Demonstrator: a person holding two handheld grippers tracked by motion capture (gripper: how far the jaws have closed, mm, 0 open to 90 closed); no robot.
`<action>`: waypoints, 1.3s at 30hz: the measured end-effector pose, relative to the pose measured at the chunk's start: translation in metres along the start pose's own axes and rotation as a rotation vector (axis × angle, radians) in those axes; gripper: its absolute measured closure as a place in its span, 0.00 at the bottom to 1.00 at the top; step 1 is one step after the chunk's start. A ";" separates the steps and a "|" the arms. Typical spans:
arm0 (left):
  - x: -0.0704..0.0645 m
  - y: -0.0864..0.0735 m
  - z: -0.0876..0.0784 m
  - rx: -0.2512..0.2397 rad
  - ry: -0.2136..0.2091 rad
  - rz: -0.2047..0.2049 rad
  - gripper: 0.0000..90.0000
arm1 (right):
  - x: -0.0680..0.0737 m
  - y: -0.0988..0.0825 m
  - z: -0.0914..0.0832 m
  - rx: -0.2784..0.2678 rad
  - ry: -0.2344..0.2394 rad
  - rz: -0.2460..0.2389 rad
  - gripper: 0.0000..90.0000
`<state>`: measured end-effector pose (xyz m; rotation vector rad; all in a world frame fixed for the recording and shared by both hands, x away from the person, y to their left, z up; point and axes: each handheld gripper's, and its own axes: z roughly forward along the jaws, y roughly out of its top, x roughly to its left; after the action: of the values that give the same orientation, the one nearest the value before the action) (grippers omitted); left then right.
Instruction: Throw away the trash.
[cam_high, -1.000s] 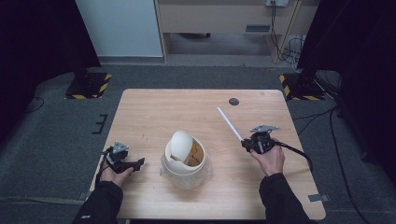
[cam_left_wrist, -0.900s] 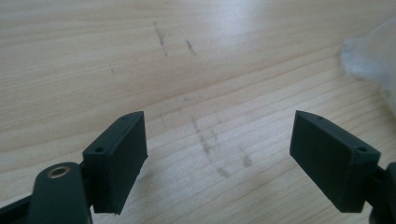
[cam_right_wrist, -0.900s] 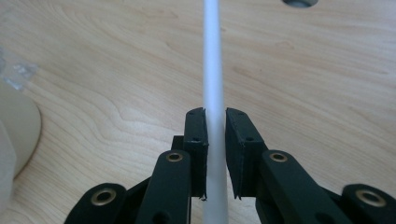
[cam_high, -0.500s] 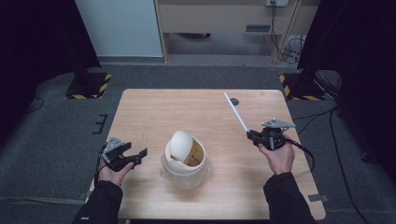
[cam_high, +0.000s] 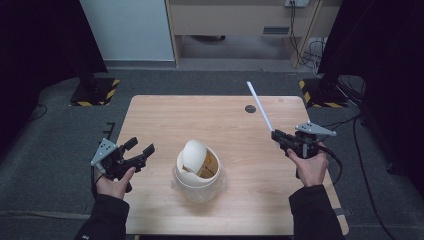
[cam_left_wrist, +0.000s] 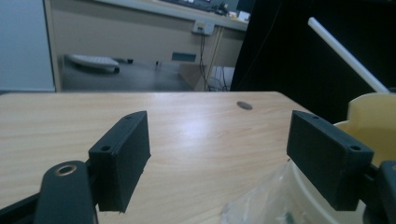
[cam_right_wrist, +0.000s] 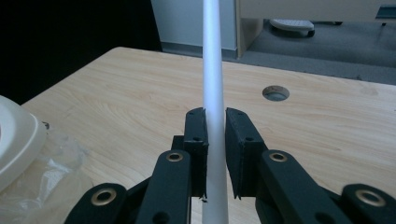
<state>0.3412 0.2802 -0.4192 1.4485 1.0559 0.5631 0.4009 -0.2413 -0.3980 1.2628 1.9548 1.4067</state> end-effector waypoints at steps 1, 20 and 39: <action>-0.003 0.002 -0.001 -0.010 -0.006 0.000 0.24 | 0.000 0.001 -0.001 -0.006 0.003 0.000 0.88; -0.047 0.035 -0.003 -0.125 -0.117 0.022 0.28 | 0.011 0.020 -0.022 -0.131 0.079 -0.001 0.88; -0.088 0.060 0.019 -0.177 -0.190 0.013 0.31 | 0.032 0.023 -0.031 -0.162 0.175 -0.056 0.88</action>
<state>0.3322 0.2025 -0.3451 1.3258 0.8274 0.5044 0.3712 -0.2287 -0.3591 1.0351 1.9248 1.6592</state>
